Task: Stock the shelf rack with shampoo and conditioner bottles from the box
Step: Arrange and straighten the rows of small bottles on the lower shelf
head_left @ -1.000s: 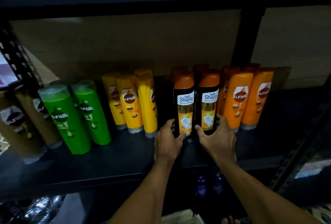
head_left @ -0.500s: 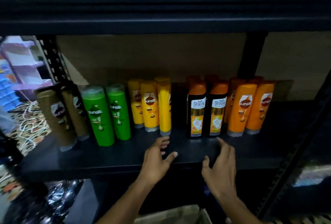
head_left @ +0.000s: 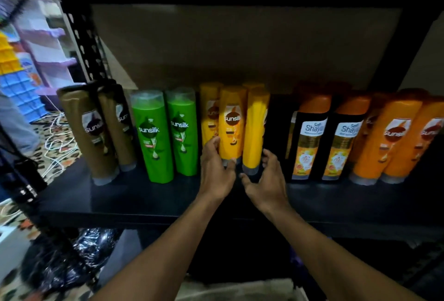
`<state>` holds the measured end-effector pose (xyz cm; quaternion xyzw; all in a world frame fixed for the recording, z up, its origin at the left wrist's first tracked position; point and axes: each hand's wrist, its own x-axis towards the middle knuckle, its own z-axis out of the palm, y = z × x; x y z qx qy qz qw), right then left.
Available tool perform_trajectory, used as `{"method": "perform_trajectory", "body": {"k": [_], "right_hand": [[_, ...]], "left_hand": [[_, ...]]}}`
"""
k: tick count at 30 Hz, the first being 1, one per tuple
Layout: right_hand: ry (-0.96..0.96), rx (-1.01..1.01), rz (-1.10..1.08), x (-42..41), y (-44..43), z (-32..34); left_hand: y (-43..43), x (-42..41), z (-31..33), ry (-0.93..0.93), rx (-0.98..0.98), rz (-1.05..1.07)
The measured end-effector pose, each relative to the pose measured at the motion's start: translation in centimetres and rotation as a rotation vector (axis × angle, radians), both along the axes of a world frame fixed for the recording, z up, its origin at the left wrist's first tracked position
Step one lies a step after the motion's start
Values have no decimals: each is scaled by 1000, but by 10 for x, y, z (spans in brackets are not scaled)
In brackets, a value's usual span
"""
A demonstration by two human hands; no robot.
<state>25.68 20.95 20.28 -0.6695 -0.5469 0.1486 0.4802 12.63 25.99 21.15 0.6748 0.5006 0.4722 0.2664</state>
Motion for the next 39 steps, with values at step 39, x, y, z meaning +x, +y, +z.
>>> {"method": "perform_trajectory", "body": {"k": [39], "right_hand": [[-255,-7,-378,162,-136,2]], "left_hand": [[-106,96,0,107,-94,-370]]}}
